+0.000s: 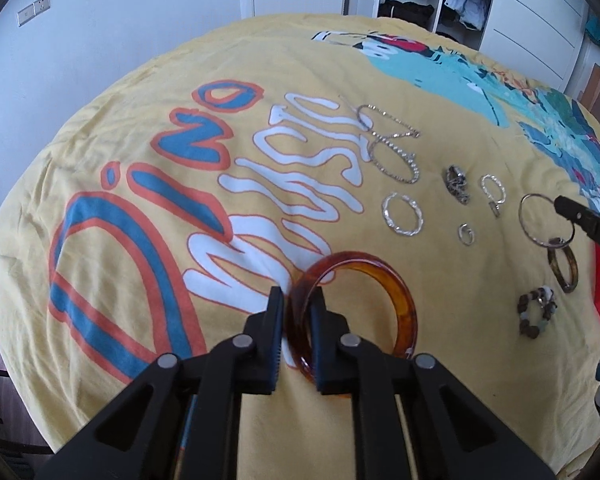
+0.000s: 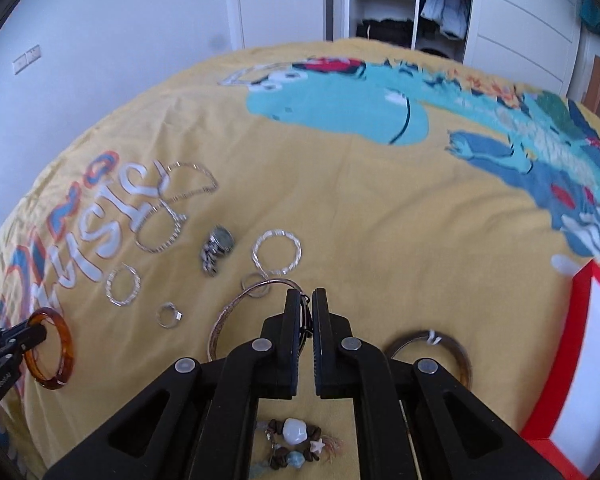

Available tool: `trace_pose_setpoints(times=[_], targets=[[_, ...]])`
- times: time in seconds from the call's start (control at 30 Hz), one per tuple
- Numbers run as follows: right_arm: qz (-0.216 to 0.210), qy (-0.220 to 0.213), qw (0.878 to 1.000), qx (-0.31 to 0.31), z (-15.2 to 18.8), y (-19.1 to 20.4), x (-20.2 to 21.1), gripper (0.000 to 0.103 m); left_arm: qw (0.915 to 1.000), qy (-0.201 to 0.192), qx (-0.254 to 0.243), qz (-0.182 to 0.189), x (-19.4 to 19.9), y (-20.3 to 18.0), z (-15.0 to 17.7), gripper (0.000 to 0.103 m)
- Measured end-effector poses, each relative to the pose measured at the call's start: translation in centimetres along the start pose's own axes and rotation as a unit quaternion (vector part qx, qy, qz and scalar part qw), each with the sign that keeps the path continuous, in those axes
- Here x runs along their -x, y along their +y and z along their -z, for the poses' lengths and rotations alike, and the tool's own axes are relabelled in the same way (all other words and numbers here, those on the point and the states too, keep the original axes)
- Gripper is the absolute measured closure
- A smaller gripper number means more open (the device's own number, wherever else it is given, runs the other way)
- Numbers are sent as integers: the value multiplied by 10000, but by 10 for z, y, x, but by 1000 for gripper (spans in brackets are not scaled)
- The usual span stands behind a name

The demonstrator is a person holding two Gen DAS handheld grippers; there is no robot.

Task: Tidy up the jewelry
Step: 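Carry both bangles into the red box and open both tools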

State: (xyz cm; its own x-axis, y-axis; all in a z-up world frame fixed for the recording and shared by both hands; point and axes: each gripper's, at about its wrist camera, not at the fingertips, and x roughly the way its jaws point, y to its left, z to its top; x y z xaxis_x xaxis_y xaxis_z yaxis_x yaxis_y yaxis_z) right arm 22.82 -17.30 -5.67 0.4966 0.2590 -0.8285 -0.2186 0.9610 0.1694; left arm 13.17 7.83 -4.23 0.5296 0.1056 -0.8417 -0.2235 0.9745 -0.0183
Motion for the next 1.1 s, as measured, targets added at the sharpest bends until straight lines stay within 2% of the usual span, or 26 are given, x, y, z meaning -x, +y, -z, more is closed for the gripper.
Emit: trace_pose_setpoints(times=[0.3, 0.53, 0.63, 0.83, 0.97, 1.1], targets=[[33, -467, 9988, -108, -4, -16, 70, 97, 9996, -283, -78, -51, 44, -1, -4, 93], [319, -752, 9955, -472, 17, -75, 133, 97, 9984, -454, -252, 231, 77, -34, -8, 93], [500, -802, 9932, -683, 32, -110, 153, 97, 9966, -483, -443, 494, 87, -67, -12, 93], [927, -772, 9858, -1170, 70, -187, 180, 97, 9871, -364, -979, 1213, 90, -165, -19, 93], [1202, -646, 9799, -1452, 94, -237, 182, 97, 9756, -272, -1401, 1669, 86, -246, -20, 93], [1292, -510, 9771, -1611, 111, -269, 171, 97, 9633, -177, -1817, 1969, 77, -319, -15, 93]])
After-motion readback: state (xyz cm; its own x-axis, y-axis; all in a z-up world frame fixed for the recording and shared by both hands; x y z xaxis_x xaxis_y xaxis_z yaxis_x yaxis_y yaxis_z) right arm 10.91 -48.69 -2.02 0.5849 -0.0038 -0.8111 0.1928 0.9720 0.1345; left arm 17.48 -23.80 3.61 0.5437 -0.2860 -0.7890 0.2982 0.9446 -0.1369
